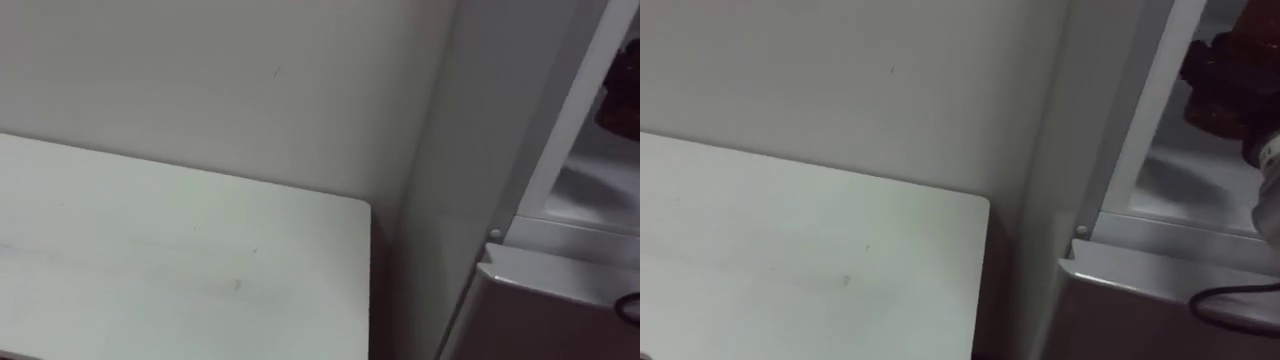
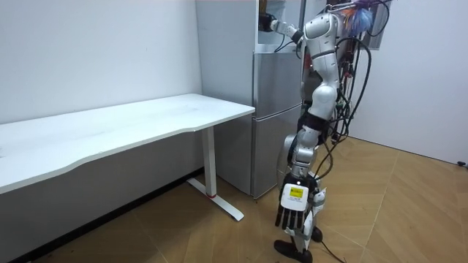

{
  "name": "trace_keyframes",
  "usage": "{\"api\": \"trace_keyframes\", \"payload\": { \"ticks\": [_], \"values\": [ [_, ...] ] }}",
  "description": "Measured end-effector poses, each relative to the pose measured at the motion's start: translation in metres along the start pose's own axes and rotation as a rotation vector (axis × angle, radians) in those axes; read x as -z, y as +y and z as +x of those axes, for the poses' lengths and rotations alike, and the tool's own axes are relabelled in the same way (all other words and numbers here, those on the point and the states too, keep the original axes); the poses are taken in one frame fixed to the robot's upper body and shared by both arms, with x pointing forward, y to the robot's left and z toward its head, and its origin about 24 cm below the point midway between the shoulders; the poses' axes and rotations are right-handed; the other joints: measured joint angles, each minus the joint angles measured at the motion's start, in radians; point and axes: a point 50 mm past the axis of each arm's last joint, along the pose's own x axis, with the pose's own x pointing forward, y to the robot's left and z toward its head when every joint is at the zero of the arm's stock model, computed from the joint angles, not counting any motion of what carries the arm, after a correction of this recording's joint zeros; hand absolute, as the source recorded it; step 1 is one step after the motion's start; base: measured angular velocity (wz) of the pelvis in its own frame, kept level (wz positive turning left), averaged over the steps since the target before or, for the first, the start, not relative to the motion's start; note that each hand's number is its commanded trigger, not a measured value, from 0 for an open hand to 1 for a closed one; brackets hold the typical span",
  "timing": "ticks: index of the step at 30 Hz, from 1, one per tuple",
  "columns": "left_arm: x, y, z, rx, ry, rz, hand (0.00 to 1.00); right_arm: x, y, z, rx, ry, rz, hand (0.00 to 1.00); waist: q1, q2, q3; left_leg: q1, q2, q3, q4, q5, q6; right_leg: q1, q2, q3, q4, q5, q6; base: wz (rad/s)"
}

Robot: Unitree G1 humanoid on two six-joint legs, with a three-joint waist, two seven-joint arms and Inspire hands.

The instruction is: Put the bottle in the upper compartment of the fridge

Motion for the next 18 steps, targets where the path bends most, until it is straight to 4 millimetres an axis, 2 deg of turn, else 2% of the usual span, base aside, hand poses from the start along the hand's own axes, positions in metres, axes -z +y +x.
{"api": "trace_keyframes", "payload": {
  "ticks": [2, 6, 11, 14, 18],
  "values": [
    [-0.002, -0.001, 0.0, 0.002, -0.006, -0.003, 0.0, 0.002, -0.001, 0.001, -0.012, 0.011, 0.002, 1.0, -0.004, -0.001, 0.0005, -0.005, -0.003, -0.003, 0.001, 0.0, 0.001, -0.002, -0.004, -0.014, 0.0, -0.001, 0.002, 0.06],
    [-0.007, -0.002, 0.001, 0.004, -0.018, -0.006, 0.0, 0.008, -0.001, 0.007, -0.01, 0.052, 0.016, 1.0, -0.005, -0.006, 0.0031, -0.005, -0.005, -0.003, 0.0, -0.002, 0.002, -0.002, -0.006, -0.013, -0.001, -0.004, 0.007, 0.01],
    [-0.015, -0.006, 0.001, 0.004, -0.037, -0.01, 0.0, 0.027, -0.006, 0.016, -0.004, 0.151, -0.002, 1.0, -0.003, -0.007, 0.0035, -0.008, -0.004, -0.013, -0.002, -0.004, 0.003, -0.001, -0.003, -0.013, -0.002, -0.005, 0.007, 0.06],
    [-0.014, -0.005, 0.001, 0.002, -0.03, -0.013, 0.0, 0.04, -0.016, 0.017, 0.021, 0.212, 0.013, 1.0, 0.006, -0.004, 0.0042, -0.009, -0.004, -0.015, -0.003, -0.004, 0.003, -0.001, -0.003, -0.013, -0.002, -0.005, 0.007, 0.06],
    [-0.009, 0.001, 0.0, -0.02, -0.01, -0.022, 0.0, 0.042, -0.022, 0.019, 0.048, 0.216, 0.012, 1.0, 0.017, 0.0, 0.0042, -0.006, -0.003, -0.014, -0.004, -0.004, 0.003, 0.003, -0.001, -0.015, -0.003, -0.005, 0.007, -0.03]
  ]
}}
